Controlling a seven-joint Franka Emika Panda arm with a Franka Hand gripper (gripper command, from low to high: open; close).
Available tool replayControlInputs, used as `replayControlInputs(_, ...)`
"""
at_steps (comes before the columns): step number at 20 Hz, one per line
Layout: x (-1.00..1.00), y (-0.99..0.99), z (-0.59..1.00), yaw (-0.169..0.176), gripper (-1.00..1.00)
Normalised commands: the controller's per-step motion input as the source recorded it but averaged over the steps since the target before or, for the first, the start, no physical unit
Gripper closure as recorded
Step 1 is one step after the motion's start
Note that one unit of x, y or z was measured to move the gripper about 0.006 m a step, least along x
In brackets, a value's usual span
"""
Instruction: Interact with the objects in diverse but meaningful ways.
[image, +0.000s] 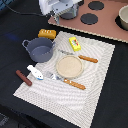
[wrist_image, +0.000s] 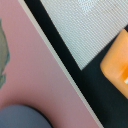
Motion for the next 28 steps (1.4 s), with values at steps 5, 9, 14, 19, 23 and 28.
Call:
replayControlInputs(5,0.89,0.19,0.04,-0.017,-1.00)
replayControlInputs(9,0.86,0.05,0.09,-0.008,-1.00)
replayControlInputs(14,0.86,0.00,0.10,-0.012,-1.00)
replayControlInputs(19,0.81,0.00,0.04,-0.012,-1.00)
replayControlInputs(23,0.26,-0.11,-0.11,0.000,-1.00)
replayControlInputs(28,0.00,-0.16,-0.20,0.000,-1.00)
